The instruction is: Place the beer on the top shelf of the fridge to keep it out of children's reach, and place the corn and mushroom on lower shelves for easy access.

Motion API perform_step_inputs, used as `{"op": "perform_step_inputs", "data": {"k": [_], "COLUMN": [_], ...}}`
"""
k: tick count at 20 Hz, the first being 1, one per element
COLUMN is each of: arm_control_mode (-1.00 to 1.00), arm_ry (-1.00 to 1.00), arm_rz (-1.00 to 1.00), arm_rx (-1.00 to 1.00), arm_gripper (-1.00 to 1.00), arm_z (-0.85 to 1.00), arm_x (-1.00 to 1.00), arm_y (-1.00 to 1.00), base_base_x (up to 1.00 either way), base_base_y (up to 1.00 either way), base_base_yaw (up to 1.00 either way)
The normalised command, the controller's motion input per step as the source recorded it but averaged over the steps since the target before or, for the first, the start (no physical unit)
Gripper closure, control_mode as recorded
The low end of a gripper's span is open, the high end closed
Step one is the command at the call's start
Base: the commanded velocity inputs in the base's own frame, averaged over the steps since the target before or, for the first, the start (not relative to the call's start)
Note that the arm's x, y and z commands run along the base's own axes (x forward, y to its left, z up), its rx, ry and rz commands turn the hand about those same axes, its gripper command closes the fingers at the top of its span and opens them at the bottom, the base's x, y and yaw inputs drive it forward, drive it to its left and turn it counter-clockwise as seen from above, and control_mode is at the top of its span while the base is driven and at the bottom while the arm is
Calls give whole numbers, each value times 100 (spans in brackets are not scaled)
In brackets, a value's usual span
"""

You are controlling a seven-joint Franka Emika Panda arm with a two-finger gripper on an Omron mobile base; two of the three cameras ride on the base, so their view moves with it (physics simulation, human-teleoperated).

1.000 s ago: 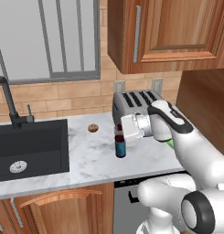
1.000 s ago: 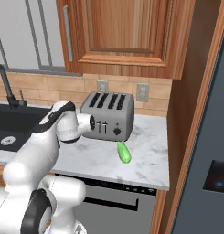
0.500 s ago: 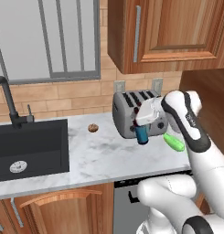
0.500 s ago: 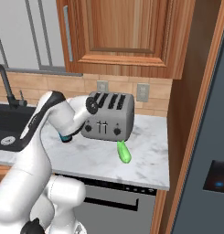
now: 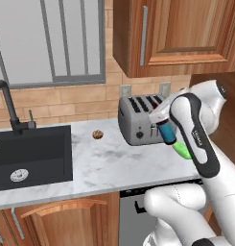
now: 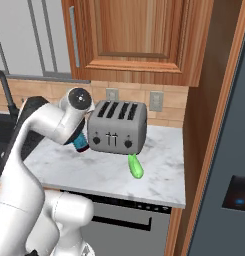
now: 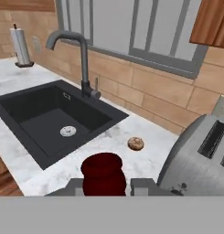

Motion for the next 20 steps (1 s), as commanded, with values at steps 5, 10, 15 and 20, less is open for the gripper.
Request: {"op": "perform_step_inputs", "data": {"k": [5, 10, 15, 20], "arm_control_mode": [-100, -100, -100, -100], "arm_ry": [-1, -3, -5, -11], "arm_rz": [-26, -22, -22, -31], "arm_rx": [-7, 1, 13, 16], "arm_gripper": [100, 100, 100, 100], "arm_z": [16, 11, 29, 57], "arm_x": [-36, -62, -48, -36], "arm_y": [-18, 0, 0, 0], "base_base_x": [0, 0, 0, 0], "base_base_y": [0, 0, 0, 0], "base_base_yaw": [0, 0, 0, 0]}}
